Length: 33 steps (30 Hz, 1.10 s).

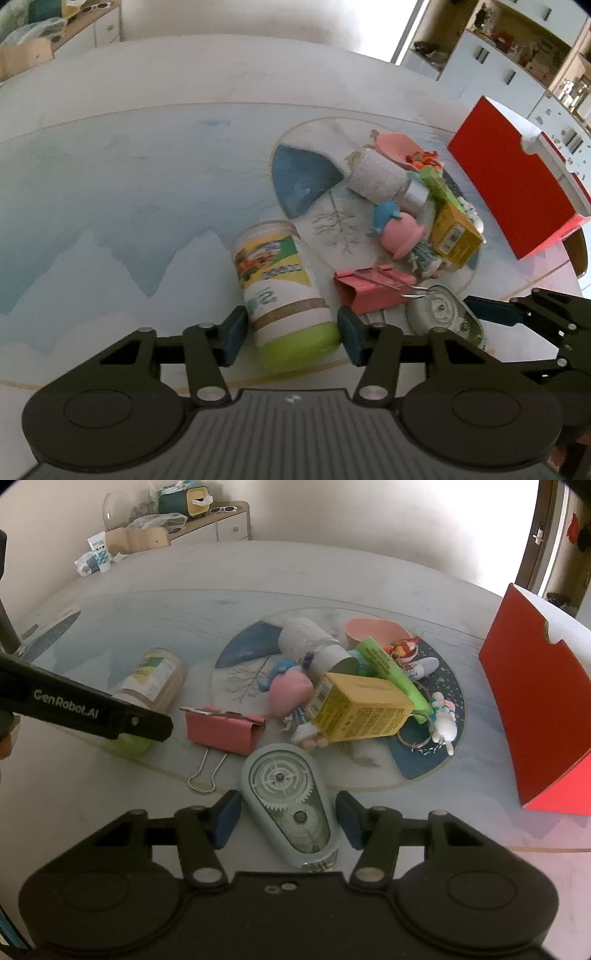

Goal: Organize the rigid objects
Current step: 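Grasp the green-lidded jar with the left tool while the right tool grasps the correction-tape dispenser, then carry the jar and dispenser into the red shoebox and release both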

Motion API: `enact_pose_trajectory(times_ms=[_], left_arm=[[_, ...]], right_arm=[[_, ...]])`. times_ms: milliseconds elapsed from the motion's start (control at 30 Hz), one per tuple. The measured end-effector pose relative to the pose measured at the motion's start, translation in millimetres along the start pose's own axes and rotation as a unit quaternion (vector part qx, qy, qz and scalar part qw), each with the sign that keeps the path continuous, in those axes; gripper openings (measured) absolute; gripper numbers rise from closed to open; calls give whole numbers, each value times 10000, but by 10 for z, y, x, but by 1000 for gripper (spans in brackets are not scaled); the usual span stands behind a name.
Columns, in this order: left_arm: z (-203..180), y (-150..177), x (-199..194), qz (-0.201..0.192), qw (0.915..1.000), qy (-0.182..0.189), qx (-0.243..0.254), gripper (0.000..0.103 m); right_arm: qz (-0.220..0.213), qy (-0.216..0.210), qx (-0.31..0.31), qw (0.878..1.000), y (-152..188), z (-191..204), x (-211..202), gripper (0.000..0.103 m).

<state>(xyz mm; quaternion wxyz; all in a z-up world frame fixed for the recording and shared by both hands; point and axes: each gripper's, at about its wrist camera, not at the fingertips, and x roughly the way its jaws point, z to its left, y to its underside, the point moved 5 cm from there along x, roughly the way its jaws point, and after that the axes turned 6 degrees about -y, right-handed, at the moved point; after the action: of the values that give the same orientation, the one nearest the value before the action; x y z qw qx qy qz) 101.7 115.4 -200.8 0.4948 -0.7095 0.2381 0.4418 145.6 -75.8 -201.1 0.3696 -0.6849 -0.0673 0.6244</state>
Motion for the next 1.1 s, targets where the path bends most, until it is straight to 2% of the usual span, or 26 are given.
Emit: enact_pose_trajectory(times_ms=[267,433,767,867,1100], left_arm=[[75,16,-27,-80,9998,-150,-81,48],[110,58,-80,-163,9995,-287,15,48],[106,78,-312,-389,9987,-323,58,47],[74,78,-367,-425,9978,-481,189,46],[-23,-7,-542,-670,9963,-470,263,45]], right_arm=[[-61,78,7,10000,27,56,-93,46],[-161,100,99,9998,79,51,-230,45],[-557,106,284,9980,29,-32,-641,45],[-705,93,350,9969,-12,-91,-786,45],[-989,207,540,9934,-112,-332,-1082,45]])
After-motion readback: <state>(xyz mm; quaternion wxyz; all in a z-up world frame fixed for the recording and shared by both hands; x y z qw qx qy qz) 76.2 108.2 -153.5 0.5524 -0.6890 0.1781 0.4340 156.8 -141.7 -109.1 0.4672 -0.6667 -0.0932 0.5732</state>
